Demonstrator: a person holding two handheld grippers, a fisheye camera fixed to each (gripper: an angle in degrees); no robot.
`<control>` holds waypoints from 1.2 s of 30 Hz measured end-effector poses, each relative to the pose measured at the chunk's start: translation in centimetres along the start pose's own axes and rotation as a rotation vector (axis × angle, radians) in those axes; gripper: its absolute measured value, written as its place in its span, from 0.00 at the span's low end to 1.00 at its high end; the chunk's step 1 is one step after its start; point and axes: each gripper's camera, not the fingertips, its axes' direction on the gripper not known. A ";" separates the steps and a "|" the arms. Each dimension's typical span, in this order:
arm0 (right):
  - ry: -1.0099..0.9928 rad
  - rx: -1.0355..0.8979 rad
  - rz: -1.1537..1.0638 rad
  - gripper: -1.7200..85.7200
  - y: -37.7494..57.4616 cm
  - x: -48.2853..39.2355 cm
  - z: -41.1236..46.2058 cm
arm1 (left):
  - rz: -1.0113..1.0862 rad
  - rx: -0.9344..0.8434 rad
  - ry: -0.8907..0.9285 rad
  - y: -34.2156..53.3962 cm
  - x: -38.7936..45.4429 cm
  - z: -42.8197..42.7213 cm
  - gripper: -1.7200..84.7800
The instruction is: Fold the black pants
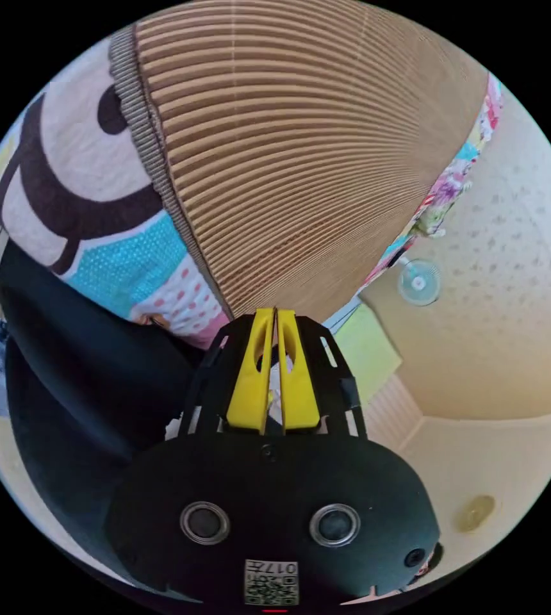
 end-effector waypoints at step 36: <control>1.002 -0.215 -0.635 0.13 -10.8 -3.3 27.8 | 0.219 0.193 -0.282 -14.5 -10.1 21.1 0.01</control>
